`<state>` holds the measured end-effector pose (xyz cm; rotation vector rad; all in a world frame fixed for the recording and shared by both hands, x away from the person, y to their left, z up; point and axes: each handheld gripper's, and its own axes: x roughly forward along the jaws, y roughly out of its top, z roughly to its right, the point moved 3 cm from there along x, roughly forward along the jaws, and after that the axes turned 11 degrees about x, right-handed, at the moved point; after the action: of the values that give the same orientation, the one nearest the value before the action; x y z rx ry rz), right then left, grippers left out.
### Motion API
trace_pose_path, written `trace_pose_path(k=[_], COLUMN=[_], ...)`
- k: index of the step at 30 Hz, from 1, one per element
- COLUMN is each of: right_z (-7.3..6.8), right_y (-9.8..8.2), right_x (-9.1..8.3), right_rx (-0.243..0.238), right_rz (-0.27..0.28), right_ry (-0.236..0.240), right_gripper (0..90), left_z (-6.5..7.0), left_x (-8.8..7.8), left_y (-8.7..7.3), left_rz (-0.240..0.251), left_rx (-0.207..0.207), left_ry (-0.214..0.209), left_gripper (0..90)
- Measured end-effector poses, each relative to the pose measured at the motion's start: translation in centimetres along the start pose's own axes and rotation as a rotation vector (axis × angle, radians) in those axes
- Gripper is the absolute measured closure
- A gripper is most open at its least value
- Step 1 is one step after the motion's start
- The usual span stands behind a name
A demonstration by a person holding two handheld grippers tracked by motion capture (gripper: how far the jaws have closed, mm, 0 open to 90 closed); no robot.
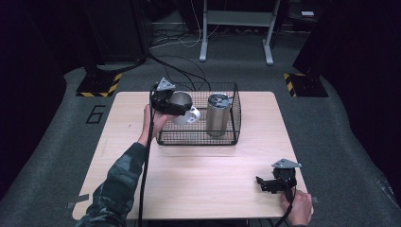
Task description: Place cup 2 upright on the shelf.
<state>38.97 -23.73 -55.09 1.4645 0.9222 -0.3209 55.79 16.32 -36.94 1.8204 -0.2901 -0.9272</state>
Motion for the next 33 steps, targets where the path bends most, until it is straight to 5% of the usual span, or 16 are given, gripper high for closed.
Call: trace_pose_path(k=[33], right_z=[0.0], right_y=[0.0], right_x=[0.0], right_rx=[0.000], right_rz=[-0.001], right_ry=[0.000], right_gripper=[0.0], left_z=[-1.2], left_x=[4.4], left_y=[-1.2], left_rz=[-0.096], left_rx=[-0.045], left_ry=[0.016], left_gripper=[6.5])
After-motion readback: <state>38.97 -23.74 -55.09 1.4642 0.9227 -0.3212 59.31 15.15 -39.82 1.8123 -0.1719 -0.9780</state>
